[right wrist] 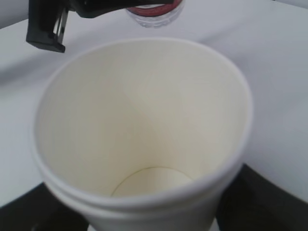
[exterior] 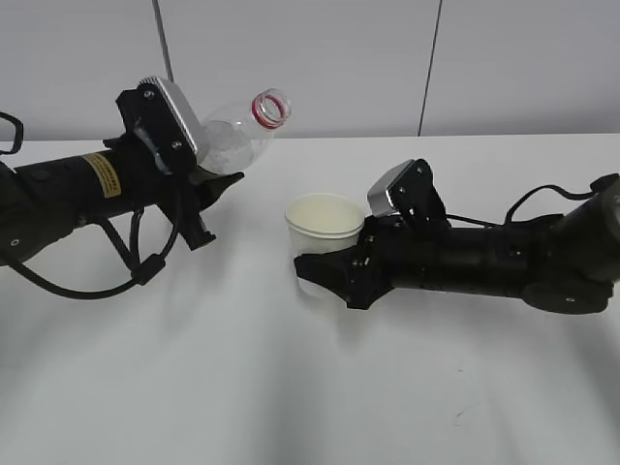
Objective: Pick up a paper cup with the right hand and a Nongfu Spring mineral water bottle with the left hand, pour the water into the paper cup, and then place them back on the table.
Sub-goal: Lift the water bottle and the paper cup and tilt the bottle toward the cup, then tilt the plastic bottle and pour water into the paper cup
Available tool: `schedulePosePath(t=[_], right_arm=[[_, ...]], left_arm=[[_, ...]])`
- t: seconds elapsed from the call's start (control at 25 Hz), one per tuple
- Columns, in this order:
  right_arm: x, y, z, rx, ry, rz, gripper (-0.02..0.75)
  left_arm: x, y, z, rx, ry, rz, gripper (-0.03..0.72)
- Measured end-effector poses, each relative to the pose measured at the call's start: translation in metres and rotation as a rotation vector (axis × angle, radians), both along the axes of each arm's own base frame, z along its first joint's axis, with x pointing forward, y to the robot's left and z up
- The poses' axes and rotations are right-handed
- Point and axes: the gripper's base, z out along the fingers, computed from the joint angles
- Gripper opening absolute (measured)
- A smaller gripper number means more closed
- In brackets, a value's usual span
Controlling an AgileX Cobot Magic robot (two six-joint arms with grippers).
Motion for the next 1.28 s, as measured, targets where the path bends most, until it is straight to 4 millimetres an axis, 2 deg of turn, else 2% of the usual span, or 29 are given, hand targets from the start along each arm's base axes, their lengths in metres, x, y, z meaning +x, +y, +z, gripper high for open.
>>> schedulePosePath(t=[0.56, 1.28], right_arm=[[0.0070, 0.0037, 0.0053, -0.004, 0.020, 0.021, 0.501], [0.0060, 0.0074, 0.0054, -0.011, 0.066, 0.085, 0.499]], left_arm=[[0.0026, -0.0019, 0.0025, 0.234, -0.207, 0.020, 0.385], [0.0057, 0.0028, 0.0032, 0.387, -0.307, 0.041, 0.384]])
